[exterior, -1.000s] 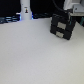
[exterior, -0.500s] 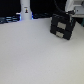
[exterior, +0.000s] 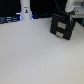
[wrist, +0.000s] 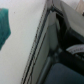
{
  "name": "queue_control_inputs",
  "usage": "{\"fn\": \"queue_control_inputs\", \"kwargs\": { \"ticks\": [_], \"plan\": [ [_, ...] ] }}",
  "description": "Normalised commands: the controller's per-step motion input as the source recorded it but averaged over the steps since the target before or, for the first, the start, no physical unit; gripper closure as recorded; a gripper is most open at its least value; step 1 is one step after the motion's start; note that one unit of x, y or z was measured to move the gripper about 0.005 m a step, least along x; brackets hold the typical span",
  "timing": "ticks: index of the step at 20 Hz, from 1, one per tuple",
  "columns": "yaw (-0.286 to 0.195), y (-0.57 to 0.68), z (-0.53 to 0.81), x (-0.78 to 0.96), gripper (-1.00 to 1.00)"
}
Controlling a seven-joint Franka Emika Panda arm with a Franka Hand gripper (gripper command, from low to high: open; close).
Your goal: Open the kcup holder, insert the kcup into the holder, and close the kcup holder
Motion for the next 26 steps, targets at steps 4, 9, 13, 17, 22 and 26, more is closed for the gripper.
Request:
{"fn": "queue_control_inputs", "kwargs": {
  "ticks": [4,9,13,17,22,26],
  "plan": [
    [-0.018,0.07,0.05,-0.12,-1.00],
    [0.083,0.59,0.16,-0.03,-1.00],
    [0.105,0.65,0.11,-0.02,-1.00],
    [0.098,0.62,0.02,-0.04,-1.00],
    [0.003,0.09,0.01,-0.02,-1.00],
    [-0.043,-0.02,-0.05,-0.01,-1.00]
  ]
}}
